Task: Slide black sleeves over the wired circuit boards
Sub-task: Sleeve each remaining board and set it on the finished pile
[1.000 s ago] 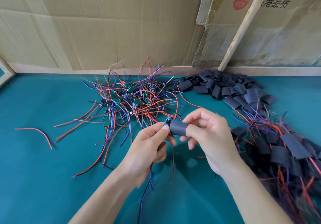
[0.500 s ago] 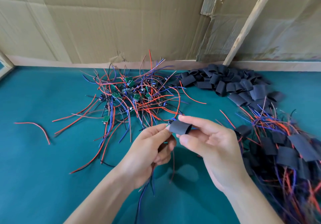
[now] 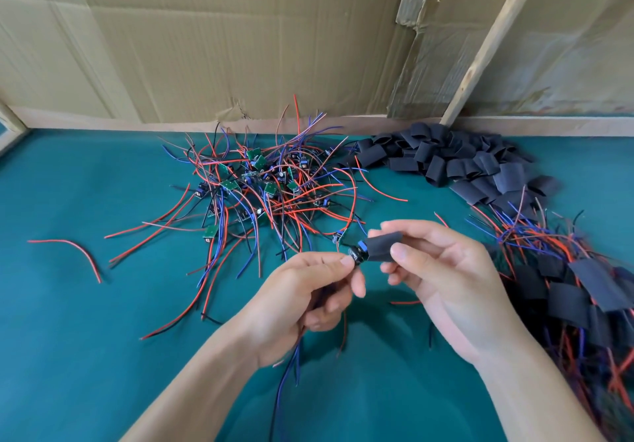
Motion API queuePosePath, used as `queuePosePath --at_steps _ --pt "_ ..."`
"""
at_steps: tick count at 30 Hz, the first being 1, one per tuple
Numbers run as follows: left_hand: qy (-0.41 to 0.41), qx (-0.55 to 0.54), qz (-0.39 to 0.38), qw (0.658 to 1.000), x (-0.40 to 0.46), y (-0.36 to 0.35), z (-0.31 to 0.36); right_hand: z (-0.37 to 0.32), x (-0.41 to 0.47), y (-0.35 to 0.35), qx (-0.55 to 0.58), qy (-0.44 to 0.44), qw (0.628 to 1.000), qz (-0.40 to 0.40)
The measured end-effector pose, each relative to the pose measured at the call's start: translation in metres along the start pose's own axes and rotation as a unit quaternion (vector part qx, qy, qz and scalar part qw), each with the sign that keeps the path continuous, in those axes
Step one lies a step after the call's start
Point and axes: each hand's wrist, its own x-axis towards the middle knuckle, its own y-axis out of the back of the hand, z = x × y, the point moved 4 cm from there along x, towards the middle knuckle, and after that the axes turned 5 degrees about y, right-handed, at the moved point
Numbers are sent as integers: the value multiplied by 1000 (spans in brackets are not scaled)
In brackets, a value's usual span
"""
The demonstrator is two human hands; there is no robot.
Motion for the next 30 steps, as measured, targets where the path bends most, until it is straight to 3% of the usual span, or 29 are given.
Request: queuePosePath --at_steps 6,16,22,27,30 --pt "28 33 -19 999 -3 -3 -1 1 -3 -6 -7 -10 998 -66" --pt "-27 145 102 984 0 3 -4 12 -2 -15 10 -53 995 -78" --pt "-51 224 140 963 0 4 -5 10 -4 -17 -37 -59 997 -23" --pt "-51 126 67 988 -1 -2 0 -27 -7 11 -96 -5 992 81" --pt "-68 149 162 973 1 10 -2 -85 -10 63 -205 32 964 165"
